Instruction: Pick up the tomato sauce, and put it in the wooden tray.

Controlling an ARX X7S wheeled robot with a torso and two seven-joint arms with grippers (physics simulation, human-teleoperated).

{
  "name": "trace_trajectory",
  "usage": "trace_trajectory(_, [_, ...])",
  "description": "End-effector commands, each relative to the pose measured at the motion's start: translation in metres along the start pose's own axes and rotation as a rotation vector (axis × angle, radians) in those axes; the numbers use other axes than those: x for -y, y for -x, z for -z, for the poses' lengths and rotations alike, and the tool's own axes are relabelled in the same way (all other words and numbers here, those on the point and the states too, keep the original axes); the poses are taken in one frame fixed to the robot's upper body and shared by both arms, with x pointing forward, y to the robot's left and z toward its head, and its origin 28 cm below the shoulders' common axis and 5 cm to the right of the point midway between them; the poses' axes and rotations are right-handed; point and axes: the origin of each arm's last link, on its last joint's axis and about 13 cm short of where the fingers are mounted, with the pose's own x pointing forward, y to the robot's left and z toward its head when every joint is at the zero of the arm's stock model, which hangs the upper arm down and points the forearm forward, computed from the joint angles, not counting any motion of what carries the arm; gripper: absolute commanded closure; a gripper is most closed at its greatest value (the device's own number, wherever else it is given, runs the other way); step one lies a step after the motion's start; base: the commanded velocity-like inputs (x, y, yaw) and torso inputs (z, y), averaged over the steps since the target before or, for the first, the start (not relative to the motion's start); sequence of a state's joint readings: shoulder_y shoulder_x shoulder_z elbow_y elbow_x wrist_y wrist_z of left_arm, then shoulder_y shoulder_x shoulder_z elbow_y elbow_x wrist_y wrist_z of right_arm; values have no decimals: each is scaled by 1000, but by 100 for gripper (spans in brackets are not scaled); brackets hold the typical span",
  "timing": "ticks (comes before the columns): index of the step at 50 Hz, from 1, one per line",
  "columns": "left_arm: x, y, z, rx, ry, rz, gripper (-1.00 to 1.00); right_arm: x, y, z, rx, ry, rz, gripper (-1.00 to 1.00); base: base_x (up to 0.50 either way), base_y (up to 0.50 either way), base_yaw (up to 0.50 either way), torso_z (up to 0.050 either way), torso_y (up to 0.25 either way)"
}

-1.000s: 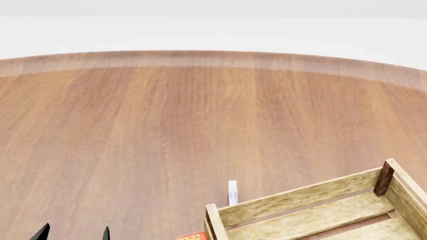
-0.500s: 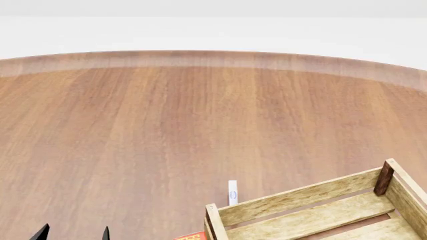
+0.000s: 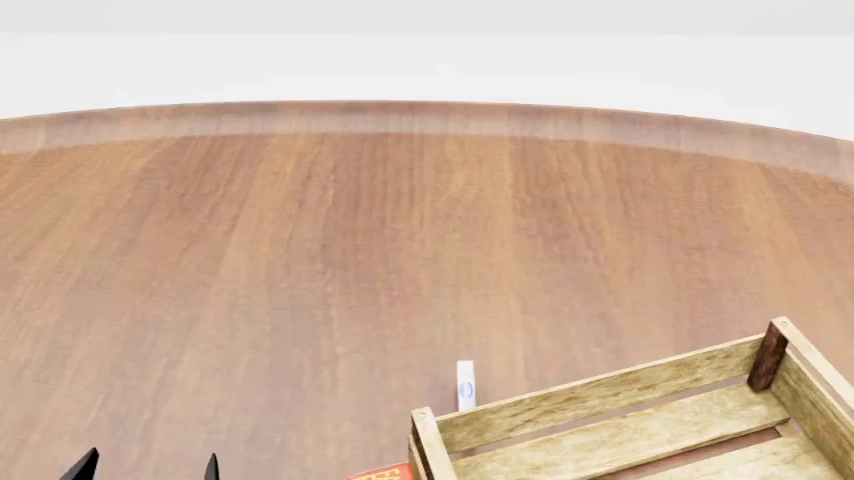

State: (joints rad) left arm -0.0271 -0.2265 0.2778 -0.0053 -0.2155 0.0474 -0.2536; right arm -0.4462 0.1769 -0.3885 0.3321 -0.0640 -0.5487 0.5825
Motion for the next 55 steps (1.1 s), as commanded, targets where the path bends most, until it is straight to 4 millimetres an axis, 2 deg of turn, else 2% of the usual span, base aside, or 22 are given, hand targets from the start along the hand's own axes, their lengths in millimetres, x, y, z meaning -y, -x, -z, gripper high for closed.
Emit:
trace_trajectory(1, [0,0,0,0,0,0,-100,-3,-9,4,-16,17,-8,-100,0,0,0,0,0])
trace_trajectory(37, [0,0,1,-1,1,-1,-100,0,-14,4,-34,-4,14,-100,0,0,0,0,0])
trace_trajectory(38, [0,0,1,-1,1,0,-100,0,-14,4,-34,-3,13,100,0,0,0,0,0])
trace_trajectory(55, [0,0,1,0,1,-1,-100,1,-9,1,-9,-3,18,100,0,0,0,0,0])
